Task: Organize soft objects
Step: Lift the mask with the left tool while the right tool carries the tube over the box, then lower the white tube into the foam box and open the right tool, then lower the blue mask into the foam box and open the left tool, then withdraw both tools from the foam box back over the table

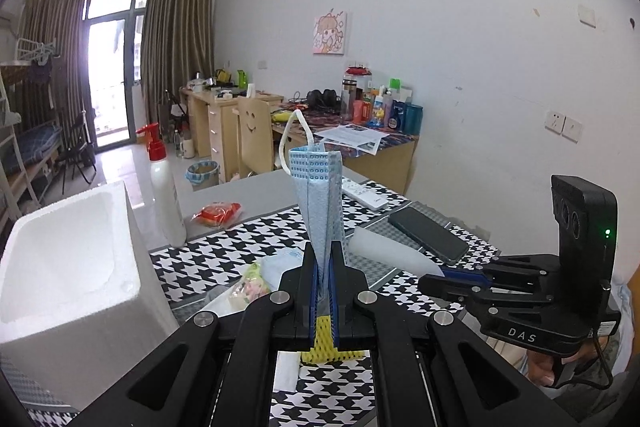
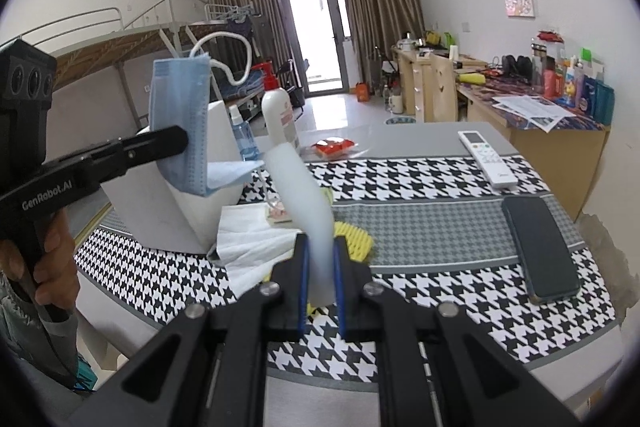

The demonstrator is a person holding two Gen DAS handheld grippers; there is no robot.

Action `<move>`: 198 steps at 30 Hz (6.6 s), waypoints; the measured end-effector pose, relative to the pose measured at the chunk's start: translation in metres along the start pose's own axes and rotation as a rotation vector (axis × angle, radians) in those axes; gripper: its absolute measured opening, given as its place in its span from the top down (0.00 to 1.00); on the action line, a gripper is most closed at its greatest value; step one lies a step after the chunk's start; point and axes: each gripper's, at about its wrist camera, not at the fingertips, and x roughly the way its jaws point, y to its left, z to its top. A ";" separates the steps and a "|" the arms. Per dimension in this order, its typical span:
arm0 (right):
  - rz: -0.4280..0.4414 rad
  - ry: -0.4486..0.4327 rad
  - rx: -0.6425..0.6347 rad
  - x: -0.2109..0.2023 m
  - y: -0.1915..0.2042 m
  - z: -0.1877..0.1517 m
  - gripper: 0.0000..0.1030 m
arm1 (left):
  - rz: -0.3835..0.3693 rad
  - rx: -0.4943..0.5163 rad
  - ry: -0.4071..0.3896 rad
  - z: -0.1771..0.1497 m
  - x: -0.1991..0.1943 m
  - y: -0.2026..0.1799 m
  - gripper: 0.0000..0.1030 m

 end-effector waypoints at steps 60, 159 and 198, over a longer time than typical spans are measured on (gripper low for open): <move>0.228 -0.061 -0.177 0.064 0.152 0.095 0.87 | 0.405 -0.152 -0.190 0.015 -0.112 0.134 0.95; 0.118 -0.029 -0.115 0.087 0.123 0.099 0.18 | 0.339 -0.184 -0.045 0.015 -0.056 0.159 0.95; 0.089 -0.116 -0.104 0.021 0.116 0.084 0.18 | 0.358 -0.179 -0.140 0.018 -0.103 0.114 0.01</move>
